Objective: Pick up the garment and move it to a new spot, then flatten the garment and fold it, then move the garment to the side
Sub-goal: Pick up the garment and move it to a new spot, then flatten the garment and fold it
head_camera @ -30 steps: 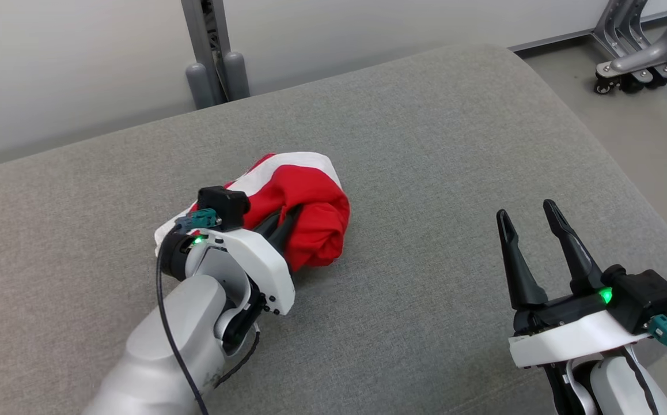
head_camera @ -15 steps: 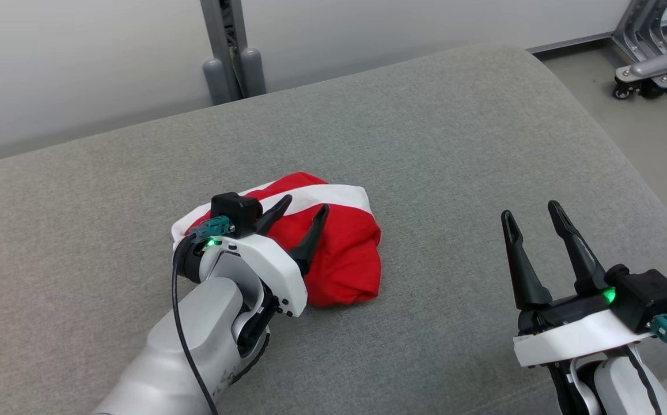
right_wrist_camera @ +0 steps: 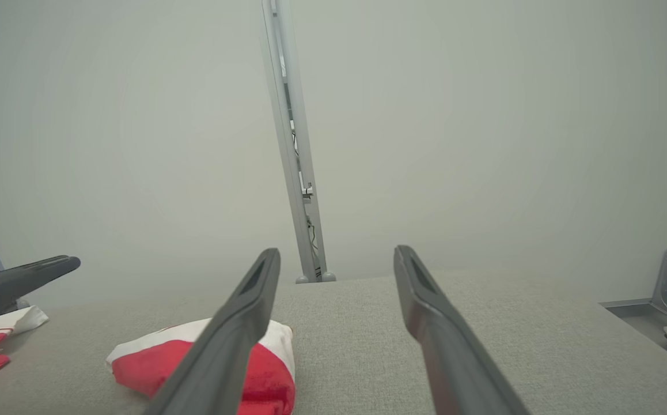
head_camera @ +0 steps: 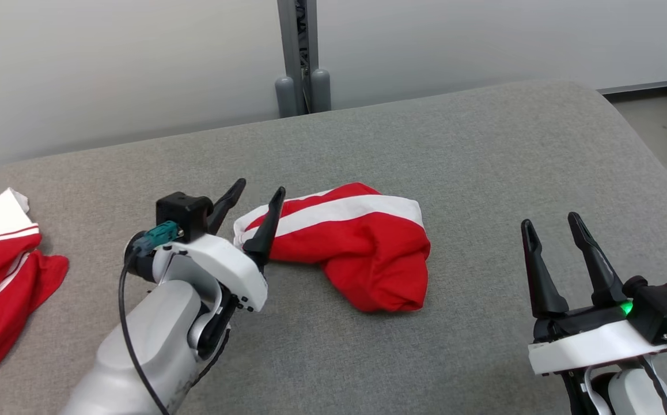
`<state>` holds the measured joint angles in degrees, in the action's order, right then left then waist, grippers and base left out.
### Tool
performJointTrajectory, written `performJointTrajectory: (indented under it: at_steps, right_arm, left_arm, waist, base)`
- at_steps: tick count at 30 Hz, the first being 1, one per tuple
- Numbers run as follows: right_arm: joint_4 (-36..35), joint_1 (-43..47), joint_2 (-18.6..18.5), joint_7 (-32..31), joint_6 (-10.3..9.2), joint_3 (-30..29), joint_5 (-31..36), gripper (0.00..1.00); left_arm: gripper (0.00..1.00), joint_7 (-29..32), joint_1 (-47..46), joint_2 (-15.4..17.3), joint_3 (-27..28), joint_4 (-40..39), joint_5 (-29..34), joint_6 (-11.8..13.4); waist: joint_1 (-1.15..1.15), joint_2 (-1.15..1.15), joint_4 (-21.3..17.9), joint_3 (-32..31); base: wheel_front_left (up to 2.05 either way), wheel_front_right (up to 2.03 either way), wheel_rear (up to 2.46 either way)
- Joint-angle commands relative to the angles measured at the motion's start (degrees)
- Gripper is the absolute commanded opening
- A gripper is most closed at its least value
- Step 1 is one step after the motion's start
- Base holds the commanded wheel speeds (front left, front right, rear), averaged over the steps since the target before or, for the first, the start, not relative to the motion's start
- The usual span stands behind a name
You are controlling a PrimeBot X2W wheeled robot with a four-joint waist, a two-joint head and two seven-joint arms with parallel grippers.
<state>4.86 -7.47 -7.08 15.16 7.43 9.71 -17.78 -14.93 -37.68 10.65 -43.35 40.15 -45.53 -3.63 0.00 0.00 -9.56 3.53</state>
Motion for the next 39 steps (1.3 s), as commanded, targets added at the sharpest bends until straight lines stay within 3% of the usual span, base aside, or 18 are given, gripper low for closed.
performJointTrajectory:
  at_steps: [1, 2, 12, 19, 30, 39]
  right_arm:
    - [-0.1, 0.7, 0.0, 0.1, 0.11, -0.4, 0.1, 1.00]
    - [-0.1, 0.7, 0.0, 0.1, 0.11, -0.4, 0.1, 1.00]
    - [-0.6, 2.0, -0.7, 0.1, 0.12, -1.1, -0.1, 1.00]
    - [-1.2, 3.5, -1.2, 0.1, 0.11, -2.1, -0.4, 1.00]
    - [-2.1, 4.9, -0.3, 0.1, 0.12, -4.8, -0.3, 1.00]
    - [-1.4, 4.3, -0.6, 0.1, 0.11, -4.4, -0.6, 1.00]
  left_arm:
    - [1.00, -0.3, 2.2, 1.1, 1.1, -2.1, 1.0, 1.1]
    - [1.00, -0.3, 2.2, 1.1, 1.1, -2.1, 1.0, 1.1]
    - [1.00, -0.3, 16.1, 5.8, 11.7, -19.8, 6.1, 10.1]
    - [1.00, -0.3, 26.7, 4.6, 19.4, -31.8, 12.2, 13.4]
    - [1.00, -0.3, 35.9, -2.5, 28.2, -37.5, 20.3, 10.0]
    - [1.00, -0.3, 35.5, -4.9, 29.9, -34.8, 22.8, 6.3]
  waist:
    - [0.00, 0.00, 0.8, -0.3]
    - [0.00, 0.00, 0.8, -0.3]
    - [0.00, 0.00, 2.0, -1.3]
    - [0.00, 0.00, 2.9, -1.7]
    - [0.00, 0.00, 3.5, -1.7]
    - [0.00, 0.00, 3.2, -1.3]
  base:
    - [0.00, 0.00, 0.00]
    - [0.00, 0.00, 0.00]
    - [0.00, 0.00, 0.00]
    - [0.00, 0.00, 0.00]
    - [0.00, 0.00, 0.00]
    - [0.00, 0.00, 0.00]
